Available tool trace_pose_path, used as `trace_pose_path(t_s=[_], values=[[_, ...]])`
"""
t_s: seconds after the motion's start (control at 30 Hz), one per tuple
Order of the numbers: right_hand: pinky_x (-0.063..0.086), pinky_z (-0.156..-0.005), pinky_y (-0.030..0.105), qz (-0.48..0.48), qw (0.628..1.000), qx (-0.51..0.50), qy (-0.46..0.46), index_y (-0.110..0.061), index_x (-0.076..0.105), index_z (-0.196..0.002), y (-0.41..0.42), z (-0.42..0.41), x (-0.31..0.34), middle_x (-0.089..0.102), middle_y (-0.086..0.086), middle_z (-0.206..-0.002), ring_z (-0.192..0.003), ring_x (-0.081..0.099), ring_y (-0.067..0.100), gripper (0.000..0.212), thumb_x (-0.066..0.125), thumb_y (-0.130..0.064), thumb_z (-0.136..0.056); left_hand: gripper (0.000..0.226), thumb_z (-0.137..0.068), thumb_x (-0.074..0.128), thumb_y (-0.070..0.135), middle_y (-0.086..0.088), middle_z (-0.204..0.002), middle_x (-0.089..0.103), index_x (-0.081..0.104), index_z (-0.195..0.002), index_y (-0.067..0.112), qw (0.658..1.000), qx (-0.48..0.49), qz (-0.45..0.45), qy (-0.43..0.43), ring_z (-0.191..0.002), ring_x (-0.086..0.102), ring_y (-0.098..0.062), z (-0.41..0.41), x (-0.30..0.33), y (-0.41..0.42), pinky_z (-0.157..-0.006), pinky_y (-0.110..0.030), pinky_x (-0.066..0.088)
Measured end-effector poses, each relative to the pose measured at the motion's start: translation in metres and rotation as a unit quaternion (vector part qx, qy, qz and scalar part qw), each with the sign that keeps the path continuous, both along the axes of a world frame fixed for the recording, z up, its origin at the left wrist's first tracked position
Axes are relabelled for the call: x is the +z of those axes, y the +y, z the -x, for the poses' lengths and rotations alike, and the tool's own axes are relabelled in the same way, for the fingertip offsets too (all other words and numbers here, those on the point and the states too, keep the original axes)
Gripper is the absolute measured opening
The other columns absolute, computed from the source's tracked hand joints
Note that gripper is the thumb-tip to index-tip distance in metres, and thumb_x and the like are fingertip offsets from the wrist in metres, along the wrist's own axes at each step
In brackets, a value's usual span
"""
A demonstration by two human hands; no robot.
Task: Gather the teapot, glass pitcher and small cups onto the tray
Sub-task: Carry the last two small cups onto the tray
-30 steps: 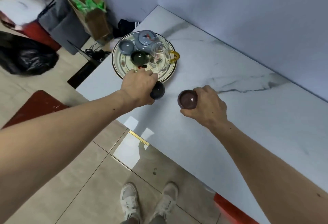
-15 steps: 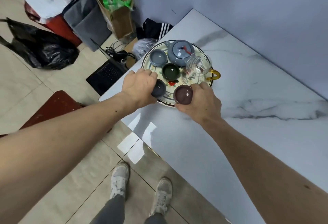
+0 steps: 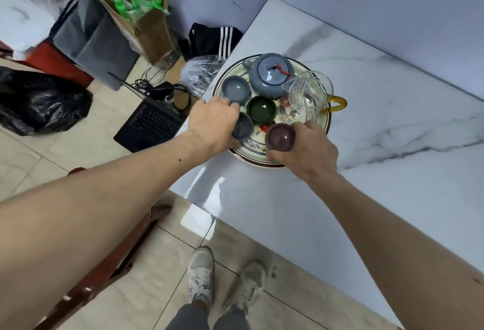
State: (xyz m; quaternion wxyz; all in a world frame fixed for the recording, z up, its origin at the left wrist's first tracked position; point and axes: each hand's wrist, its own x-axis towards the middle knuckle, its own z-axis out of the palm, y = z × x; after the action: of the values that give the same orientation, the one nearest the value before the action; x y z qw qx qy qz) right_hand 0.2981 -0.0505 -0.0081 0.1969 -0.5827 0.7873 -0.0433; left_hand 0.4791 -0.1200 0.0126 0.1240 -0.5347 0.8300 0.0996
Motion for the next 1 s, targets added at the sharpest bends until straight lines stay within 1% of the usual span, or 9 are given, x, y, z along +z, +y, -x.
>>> trace_pose_path(t_s=[0.17,0.4,0.53,0.73,1.0], values=[[0.038,-0.063,0.031,-0.008,1.000,-0.003,0.006,-0.019,0.059,-0.103,-0.001,-0.003,-0.003,0.054,0.001,-0.103,-0.092,0.055,0.024,0.068,0.074,-0.063,-0.054,0.065,-0.060,0.077,0.059,-0.006,-0.110,0.063,0.060,-0.105,0.015,1.000,0.007,-0.017,-0.007,-0.111,0.052,-0.027,-0.001,-0.002,-0.006,-0.089,-0.040,0.042],[0.038,-0.063,0.032,0.004,1.000,-0.011,0.005,-0.015,0.058,-0.104,-0.004,-0.009,-0.003,0.055,0.003,-0.102,-0.094,0.055,0.025,0.069,0.079,-0.057,-0.054,0.066,-0.062,0.078,0.054,-0.006,-0.114,0.061,0.058,-0.110,0.015,1.000,0.005,-0.017,-0.015,-0.112,0.052,-0.027,0.003,-0.001,-0.008,-0.090,-0.040,0.041],[0.041,-0.065,0.033,-0.003,1.000,-0.019,0.004,-0.013,0.057,-0.107,-0.004,-0.011,-0.002,0.056,0.005,-0.103,-0.094,0.055,0.025,0.072,0.082,-0.056,-0.054,0.065,-0.063,0.078,0.052,-0.006,-0.114,0.062,0.057,-0.112,0.015,1.000,-0.004,-0.012,-0.026,-0.112,0.053,-0.027,0.005,-0.001,-0.008,-0.090,-0.040,0.041],[0.043,-0.066,0.035,-0.016,1.000,-0.026,0.000,-0.010,0.057,-0.104,-0.004,-0.010,0.002,0.056,0.006,-0.102,-0.094,0.055,0.026,0.072,0.081,-0.057,-0.055,0.073,-0.063,0.077,0.059,-0.007,-0.117,0.061,0.054,-0.115,0.013,0.999,-0.008,-0.018,-0.046,-0.113,0.053,-0.027,0.004,0.001,-0.007,-0.091,-0.041,0.041],[0.038,-0.065,0.033,-0.036,0.999,-0.022,0.002,-0.012,0.056,-0.103,0.000,-0.006,0.007,0.053,0.004,-0.103,-0.095,0.053,0.025,0.074,0.080,-0.060,-0.053,0.073,-0.065,0.076,0.057,-0.007,-0.116,0.060,0.052,-0.118,0.014,0.998,-0.018,-0.001,-0.057,-0.112,0.053,-0.027,0.004,0.008,-0.005,-0.089,-0.041,0.042]])
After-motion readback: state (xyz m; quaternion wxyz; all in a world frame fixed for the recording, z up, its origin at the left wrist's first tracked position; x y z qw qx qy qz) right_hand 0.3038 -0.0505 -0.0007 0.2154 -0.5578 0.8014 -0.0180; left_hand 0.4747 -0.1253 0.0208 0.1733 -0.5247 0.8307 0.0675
